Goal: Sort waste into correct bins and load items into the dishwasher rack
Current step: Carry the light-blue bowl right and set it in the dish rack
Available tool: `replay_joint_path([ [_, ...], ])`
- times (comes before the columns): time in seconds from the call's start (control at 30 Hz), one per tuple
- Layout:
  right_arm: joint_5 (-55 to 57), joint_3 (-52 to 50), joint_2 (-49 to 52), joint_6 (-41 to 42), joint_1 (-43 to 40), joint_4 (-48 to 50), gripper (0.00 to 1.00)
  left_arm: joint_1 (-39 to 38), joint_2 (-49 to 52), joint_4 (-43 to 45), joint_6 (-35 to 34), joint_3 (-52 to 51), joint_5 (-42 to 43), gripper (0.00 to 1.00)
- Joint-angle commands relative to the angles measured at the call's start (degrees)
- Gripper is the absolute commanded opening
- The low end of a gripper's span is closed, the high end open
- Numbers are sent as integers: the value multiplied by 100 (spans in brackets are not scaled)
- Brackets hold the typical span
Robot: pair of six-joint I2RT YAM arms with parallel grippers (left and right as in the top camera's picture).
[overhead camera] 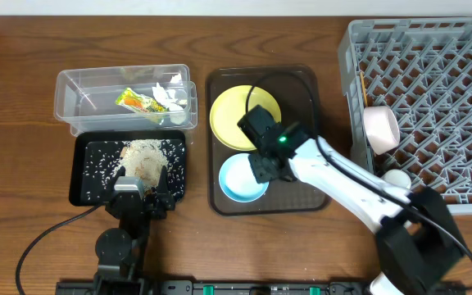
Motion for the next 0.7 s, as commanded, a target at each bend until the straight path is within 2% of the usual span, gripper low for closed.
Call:
replay_joint_path([
  [0.0, -35, -146, 337, 146, -17, 57, 31, -7, -35, -101, 35, -173, -11, 89],
  [0.07, -46, -144, 345, 146, -17, 105, 18, -7, -35, -101, 35, -173, -11, 89],
  [0.2, 37, -116, 247, 146, -26, 92, 1, -7, -35, -101, 35, -173, -11, 89],
  [0.4, 1023, -63, -505, 149, -411, -90, 1, -7, -35, -101, 35, -173, -11, 89],
  [0.67, 3738, -52, -2243, 149, -1978, -166, 1, -7, -35, -101, 35, -173, -11, 88],
])
